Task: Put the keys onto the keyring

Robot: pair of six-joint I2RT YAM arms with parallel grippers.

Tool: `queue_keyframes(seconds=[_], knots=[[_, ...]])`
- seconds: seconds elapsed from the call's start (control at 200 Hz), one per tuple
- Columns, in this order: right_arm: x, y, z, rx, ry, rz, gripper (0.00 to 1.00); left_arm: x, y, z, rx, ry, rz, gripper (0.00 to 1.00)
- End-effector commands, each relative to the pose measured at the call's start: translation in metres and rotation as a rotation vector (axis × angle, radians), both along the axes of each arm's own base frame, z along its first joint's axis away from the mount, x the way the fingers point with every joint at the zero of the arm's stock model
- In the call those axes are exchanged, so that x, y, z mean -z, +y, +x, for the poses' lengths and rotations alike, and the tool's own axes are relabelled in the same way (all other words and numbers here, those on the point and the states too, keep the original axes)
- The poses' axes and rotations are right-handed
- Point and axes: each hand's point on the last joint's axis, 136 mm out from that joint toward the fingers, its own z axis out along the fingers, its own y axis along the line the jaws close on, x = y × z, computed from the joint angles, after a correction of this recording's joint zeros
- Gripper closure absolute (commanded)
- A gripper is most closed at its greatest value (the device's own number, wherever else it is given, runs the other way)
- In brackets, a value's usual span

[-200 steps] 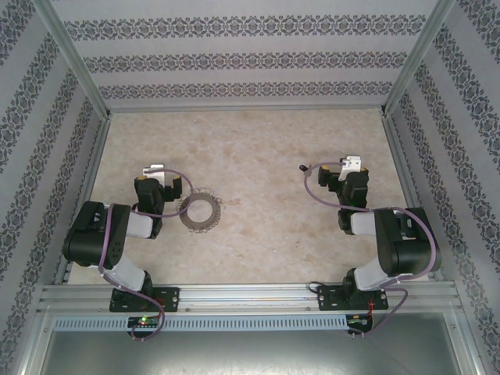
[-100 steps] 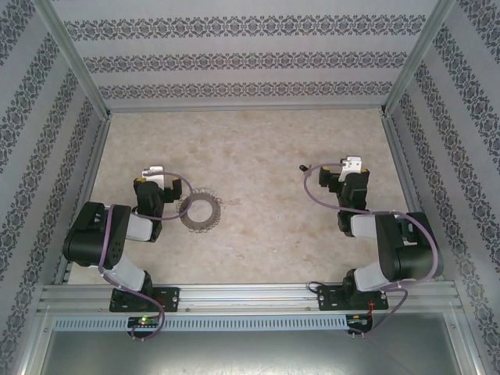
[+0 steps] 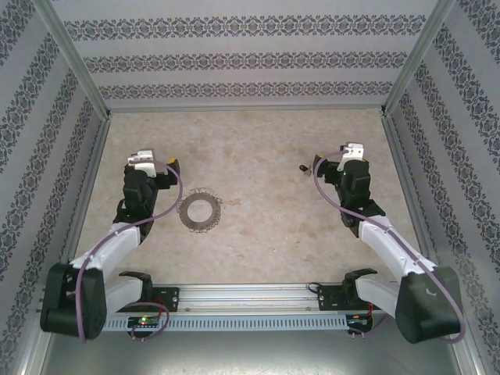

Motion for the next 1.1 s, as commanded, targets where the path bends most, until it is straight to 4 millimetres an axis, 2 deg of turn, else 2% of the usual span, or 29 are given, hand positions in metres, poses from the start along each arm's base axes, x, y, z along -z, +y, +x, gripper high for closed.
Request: queue_keyframes(seconds=[0.0, 0.17, 0.315, 0.39, 0.515, 0.605, 0.734, 0.914, 1.094], knots=[[0.026, 0.035, -0.023, -0.119, 0.157, 0.053, 0.02, 0.026, -0.019, -0.027, 0.035, 0.232, -0.199, 0.0], [0.04, 0.081, -0.044, -0.301, 0.278, 0.117, 0.02, 0.027, -0.063, -0.065, 0.204, 0.492, -0.38, 0.0], [0.052, 0.111, -0.058, -0.436, 0.339, 0.159, 0.02, 0.039, -0.09, -0.1, 0.282, 0.663, -0.302, 0.0], [0.053, 0.128, -0.059, -0.511, 0.368, 0.151, 0.02, 0.043, -0.097, -0.109, 0.279, 0.693, -0.269, 0.0], [0.057, 0.161, -0.06, -0.646, 0.391, 0.141, 0.02, 0.056, -0.117, -0.112, 0.342, 0.705, -0.365, 0.01], [0.059, 0.184, -0.063, -0.75, 0.399, 0.15, 0.02, 0.072, -0.12, -0.116, 0.346, 0.763, -0.352, 0.05], [0.07, 0.209, -0.069, -0.839, 0.436, 0.106, 0.02, 0.085, -0.123, -0.123, 0.352, 0.802, -0.361, 0.16], [0.086, 0.221, -0.069, -0.848, 0.498, 0.171, 0.03, 0.106, -0.123, -0.132, 0.335, 0.859, -0.337, 0.39], [0.098, 0.228, -0.08, -0.864, 0.528, 0.179, 0.04, 0.121, -0.127, -0.135, 0.313, 0.905, -0.264, 0.48]])
